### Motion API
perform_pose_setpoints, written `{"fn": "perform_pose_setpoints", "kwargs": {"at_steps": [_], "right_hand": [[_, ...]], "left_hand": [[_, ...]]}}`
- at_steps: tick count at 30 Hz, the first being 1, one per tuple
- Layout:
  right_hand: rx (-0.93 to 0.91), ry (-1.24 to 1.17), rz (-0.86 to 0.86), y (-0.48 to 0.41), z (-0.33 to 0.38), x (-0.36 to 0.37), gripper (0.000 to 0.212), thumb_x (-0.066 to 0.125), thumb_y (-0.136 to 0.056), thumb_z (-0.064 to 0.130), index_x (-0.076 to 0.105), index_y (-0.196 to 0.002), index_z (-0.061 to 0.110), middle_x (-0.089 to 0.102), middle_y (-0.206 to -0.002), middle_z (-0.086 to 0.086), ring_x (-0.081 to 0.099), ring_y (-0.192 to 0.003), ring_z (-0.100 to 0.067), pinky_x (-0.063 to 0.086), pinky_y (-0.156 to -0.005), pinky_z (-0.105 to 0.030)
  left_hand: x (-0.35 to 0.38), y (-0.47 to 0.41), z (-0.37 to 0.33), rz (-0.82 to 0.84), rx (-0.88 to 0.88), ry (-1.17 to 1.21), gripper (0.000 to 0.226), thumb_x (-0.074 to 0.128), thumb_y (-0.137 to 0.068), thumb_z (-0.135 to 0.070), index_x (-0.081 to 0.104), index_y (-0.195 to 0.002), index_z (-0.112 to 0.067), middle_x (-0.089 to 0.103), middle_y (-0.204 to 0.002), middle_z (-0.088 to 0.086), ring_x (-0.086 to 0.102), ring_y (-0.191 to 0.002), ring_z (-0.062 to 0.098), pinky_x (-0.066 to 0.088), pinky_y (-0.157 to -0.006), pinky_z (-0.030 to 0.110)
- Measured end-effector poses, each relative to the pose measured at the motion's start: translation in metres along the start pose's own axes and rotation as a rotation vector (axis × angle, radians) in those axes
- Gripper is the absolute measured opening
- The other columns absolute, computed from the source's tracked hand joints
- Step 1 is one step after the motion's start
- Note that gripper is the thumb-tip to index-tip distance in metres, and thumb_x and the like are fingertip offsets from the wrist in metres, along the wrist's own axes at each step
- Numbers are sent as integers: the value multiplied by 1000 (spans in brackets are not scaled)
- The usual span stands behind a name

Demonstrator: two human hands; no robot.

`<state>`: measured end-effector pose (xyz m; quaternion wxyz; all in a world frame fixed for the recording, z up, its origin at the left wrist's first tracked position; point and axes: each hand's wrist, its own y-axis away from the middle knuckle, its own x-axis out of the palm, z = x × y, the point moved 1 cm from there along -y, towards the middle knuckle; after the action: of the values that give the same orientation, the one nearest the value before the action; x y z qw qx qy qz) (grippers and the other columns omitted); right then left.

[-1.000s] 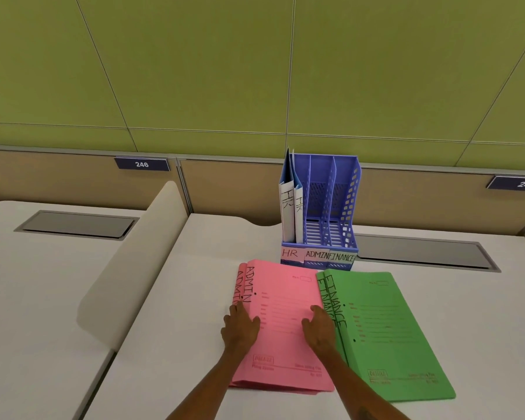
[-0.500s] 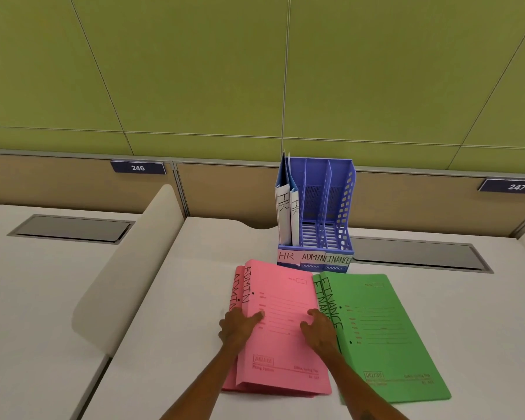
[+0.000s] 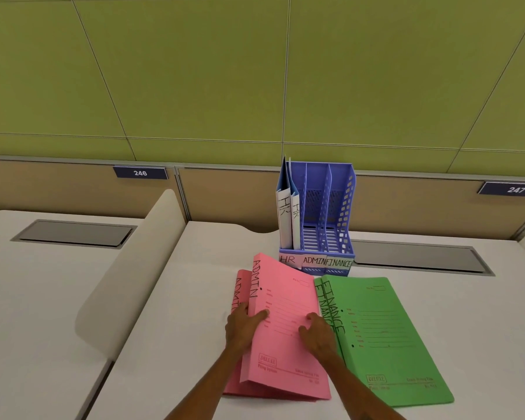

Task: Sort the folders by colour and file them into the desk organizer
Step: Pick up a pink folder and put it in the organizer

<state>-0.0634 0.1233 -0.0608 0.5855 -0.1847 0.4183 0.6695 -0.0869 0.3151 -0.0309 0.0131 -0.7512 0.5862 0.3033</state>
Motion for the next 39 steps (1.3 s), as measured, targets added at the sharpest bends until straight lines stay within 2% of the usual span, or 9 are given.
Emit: {"fn": "perform_pose_setpoints", "kwargs": {"at_steps": [5, 10, 17, 22, 26, 30, 33, 35, 39], "right_hand": [[7, -4, -40, 8, 8, 5, 51, 50, -97, 32, 41, -144, 13, 54, -137, -5, 58, -119, -22, 51, -99, -40], [-36, -11, -93, 14, 32, 4, 54, 48, -98, 37, 38, -146, 16, 53, -141, -4, 58, -120, -22, 51, -100, -42], [-189, -58, -146, 22, 95, -3, 56, 45, -97, 47, 41, -146, 22, 50, -147, 1, 53, -129, -22, 42, -106, -45], [-273, -126, -151, 32, 157, -15, 52, 39, -89, 62, 50, -128, 30, 63, -127, 4, 61, -104, -22, 45, -90, -41], [-316, -88, -152, 41, 196, -19, 58, 39, -84, 72, 47, -122, 29, 62, -118, 4, 57, -92, -19, 45, -84, -39], [-351, -67, -146, 53, 221, -18, 56, 45, -83, 67, 42, -122, 28, 61, -116, 4, 58, -92, -19, 46, -80, -37], [-384, -79, -156, 64, 236, -18, 57, 49, -84, 63, 36, -128, 29, 61, -119, 3, 61, -95, -23, 49, -82, -39], [-402, -98, -178, 70, 245, -21, 60, 50, -85, 61, 34, -133, 29, 62, -123, 2, 64, -100, -26, 51, -87, -42], [-390, -126, -231, 73, 257, -34, 64, 53, -86, 58, 33, -139, 28, 61, -130, 2, 65, -108, -29, 51, -93, -45]], "left_hand": [[-7, 4, -4, -18, 54, 2, 45, 72, -83, -43, 59, -120, -21, 71, -111, -4, 72, -85, 15, 59, -78, 33], [-14, 9, -3, -56, 94, 74, 43, 73, -84, -37, 61, -122, -22, 72, -111, -4, 73, -83, 16, 62, -79, 40], [-39, 16, -10, -150, 180, 135, 33, 68, -86, -43, 64, -116, -29, 74, -104, -8, 72, -81, 11, 63, -77, 37], [-56, 22, -23, -228, 260, 90, 38, 59, -87, -60, 65, -114, -34, 72, -99, -16, 71, -81, 8, 62, -75, 29], [-68, 30, -28, -296, 254, 74, 32, 57, -88, -59, 63, -109, -35, 72, -92, -15, 71, -72, 9, 62, -69, 27], [-82, 43, -35, -409, 268, 91, 23, 57, -87, -58, 54, -105, -44, 63, -78, -26, 67, -60, 3, 47, -51, 11], [-90, 49, -41, -478, 286, 81, 26, 57, -90, -53, 56, -112, -38, 65, -78, -24, 67, -56, 3, 43, -47, 8], [-93, 52, -46, -533, 312, 73, 35, 54, -92, -53, 56, -121, -34, 71, -89, -16, 66, -61, 5, 47, -52, 11], [-96, 57, -60, -628, 468, 40, 57, 49, -84, -60, 52, -131, -28, 67, -102, -17, 59, -67, 0, 39, -63, 0]]}}
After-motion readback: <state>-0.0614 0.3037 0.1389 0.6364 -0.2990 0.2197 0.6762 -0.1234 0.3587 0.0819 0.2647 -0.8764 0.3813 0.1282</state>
